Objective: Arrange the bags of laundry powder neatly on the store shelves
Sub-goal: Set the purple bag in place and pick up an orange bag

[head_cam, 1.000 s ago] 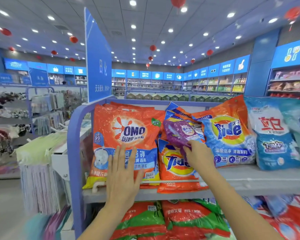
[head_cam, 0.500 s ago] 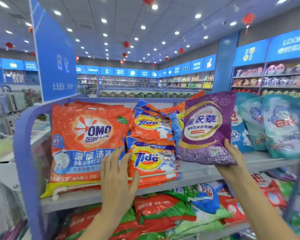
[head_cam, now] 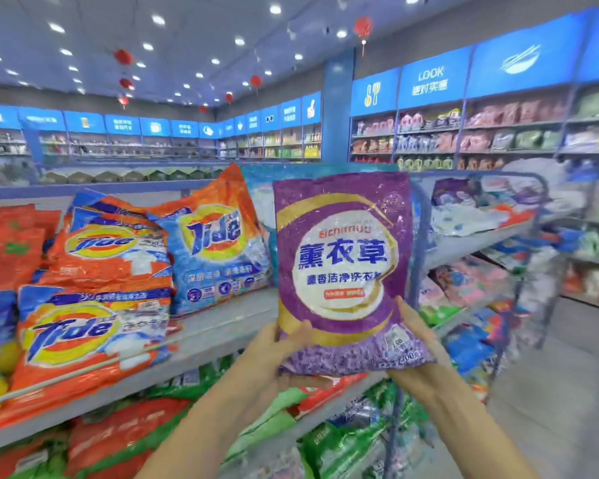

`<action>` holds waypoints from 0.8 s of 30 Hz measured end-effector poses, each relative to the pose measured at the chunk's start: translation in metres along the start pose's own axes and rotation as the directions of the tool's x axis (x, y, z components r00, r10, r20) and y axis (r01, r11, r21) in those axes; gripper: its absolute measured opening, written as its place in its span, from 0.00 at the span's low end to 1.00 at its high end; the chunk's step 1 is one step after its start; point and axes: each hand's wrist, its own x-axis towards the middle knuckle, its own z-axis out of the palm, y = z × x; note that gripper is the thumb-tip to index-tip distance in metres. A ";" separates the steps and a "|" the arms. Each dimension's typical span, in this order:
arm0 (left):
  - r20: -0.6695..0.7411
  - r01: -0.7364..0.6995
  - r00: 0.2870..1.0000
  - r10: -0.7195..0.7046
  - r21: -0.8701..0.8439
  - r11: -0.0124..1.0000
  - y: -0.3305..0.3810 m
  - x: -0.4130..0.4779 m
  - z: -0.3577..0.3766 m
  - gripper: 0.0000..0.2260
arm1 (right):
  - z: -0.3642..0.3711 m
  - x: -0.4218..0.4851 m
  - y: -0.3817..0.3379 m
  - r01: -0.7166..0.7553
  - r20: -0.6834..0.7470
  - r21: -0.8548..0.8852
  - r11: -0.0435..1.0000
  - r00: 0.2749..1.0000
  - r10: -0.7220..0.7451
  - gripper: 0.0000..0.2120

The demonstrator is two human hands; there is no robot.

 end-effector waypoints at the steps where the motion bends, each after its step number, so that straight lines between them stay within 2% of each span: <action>1: -0.010 0.030 0.999 -0.031 -0.056 0.998 -0.005 0.012 0.015 0.47 | -0.001 -0.007 -0.016 0.000 -0.006 -0.105 0.994 1.000 -0.001 0.21; 2: -0.054 0.022 0.998 -0.024 -0.032 0.999 -0.010 0.023 0.029 0.43 | -0.010 -0.013 -0.037 -0.058 -0.127 -0.239 0.969 0.991 0.028 0.24; 3: -0.093 0.017 0.995 -0.019 -0.017 1.000 -0.017 0.034 0.048 0.39 | -0.024 -0.021 -0.058 -0.109 -0.291 -0.386 0.916 0.957 -0.008 0.28; 4: -0.132 0.017 0.991 -0.014 0.018 1.000 -0.026 0.047 0.068 0.35 | -0.040 -0.031 -0.076 -0.159 -0.392 -0.440 0.884 0.920 -0.029 0.31; 6: -0.213 -0.007 0.977 0.016 0.042 0.999 -0.049 0.075 0.106 0.22 | -0.064 -0.051 -0.111 -0.265 -0.456 -0.524 0.809 0.890 -0.004 0.33; 7: -0.203 -0.033 0.978 0.042 0.047 0.998 -0.056 0.085 0.124 0.16 | -0.075 -0.058 -0.127 -0.309 -0.484 -0.559 0.769 0.875 0.000 0.33; 10: -0.182 -0.100 0.975 0.130 0.167 0.981 -0.077 0.118 0.181 0.13 | -0.111 -0.080 -0.167 -0.389 -0.594 -0.669 0.634 0.792 -0.141 0.23; 14: -0.133 -0.172 0.969 0.207 0.235 0.957 -0.112 0.156 0.241 0.14 | -0.161 -0.111 -0.204 -0.390 -0.593 -0.785 0.481 0.698 -0.401 0.11; 16: -0.086 -0.186 0.974 0.209 0.219 0.958 -0.126 0.175 0.268 0.16 | -0.188 -0.126 -0.220 -0.388 -0.582 -0.808 0.443 0.640 -0.502 0.08; 20: 0.010 -0.215 0.976 0.218 0.211 0.954 -0.151 0.219 0.311 0.23 | -0.234 -0.144 -0.252 -0.346 -0.599 -0.800 0.489 0.489 -0.634 0.09; 24: 0.105 -0.227 0.972 0.211 0.174 0.958 -0.170 0.265 0.341 0.38 | -0.272 -0.149 -0.286 -0.335 -0.588 -0.809 0.484 0.417 -0.694 0.11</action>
